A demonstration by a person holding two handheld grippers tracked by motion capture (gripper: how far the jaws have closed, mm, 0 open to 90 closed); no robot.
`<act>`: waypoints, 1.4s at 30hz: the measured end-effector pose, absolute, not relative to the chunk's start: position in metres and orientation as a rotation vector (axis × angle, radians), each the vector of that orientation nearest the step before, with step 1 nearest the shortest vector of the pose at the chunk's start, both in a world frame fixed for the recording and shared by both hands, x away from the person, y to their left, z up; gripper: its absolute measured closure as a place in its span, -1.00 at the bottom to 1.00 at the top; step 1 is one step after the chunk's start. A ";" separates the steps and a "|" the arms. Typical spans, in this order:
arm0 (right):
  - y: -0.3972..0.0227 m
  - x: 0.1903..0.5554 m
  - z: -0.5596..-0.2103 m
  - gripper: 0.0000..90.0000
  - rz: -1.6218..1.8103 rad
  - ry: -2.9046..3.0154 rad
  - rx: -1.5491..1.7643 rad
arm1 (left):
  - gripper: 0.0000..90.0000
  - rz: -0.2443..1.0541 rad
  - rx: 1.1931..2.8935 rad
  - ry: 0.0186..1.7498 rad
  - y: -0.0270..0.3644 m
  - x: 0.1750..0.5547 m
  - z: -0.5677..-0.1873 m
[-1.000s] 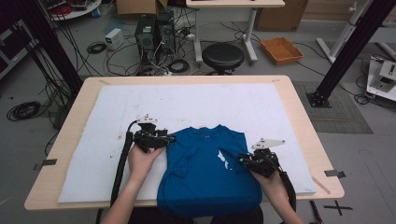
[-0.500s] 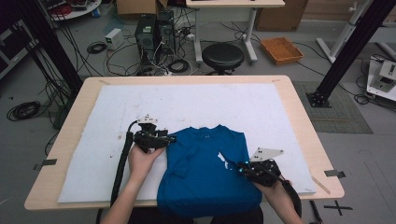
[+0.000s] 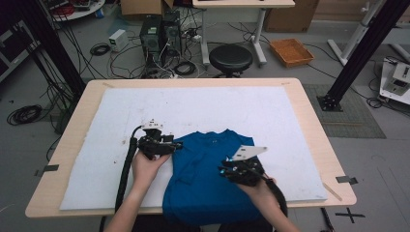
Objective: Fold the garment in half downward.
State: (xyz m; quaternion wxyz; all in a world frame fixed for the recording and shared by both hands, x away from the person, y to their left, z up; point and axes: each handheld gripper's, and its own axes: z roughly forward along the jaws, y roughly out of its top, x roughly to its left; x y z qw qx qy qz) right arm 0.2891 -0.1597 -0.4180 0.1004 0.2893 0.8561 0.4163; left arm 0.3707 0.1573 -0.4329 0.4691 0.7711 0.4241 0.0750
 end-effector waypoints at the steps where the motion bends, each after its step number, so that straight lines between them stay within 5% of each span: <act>1: -0.147 0.292 -0.420 0.58 1.229 2.553 0.842 | -0.03 0.184 1.888 1.042 0.157 0.370 -0.433; 13: -0.081 0.308 -0.443 0.75 1.174 2.670 0.763 | -0.04 0.183 1.889 1.035 0.158 0.370 -0.433; 15: -0.077 0.308 -0.445 0.96 1.157 2.683 0.734 | -0.04 0.182 1.890 1.035 0.159 0.370 -0.433; 23: -0.088 0.292 -0.437 0.98 1.141 2.627 0.732 | -0.04 0.182 1.887 1.036 0.159 0.370 -0.433; 26: -0.090 0.288 -0.436 0.92 1.127 2.627 0.730 | -0.04 0.179 1.887 1.034 0.158 0.370 -0.433; 27: -0.091 0.285 -0.437 0.64 1.107 2.623 0.747 | -0.04 0.179 1.889 1.034 0.158 0.370 -0.433; 42: -0.194 0.335 -0.398 0.45 1.248 2.300 1.038 | -0.07 0.210 1.864 1.059 0.159 0.386 -0.435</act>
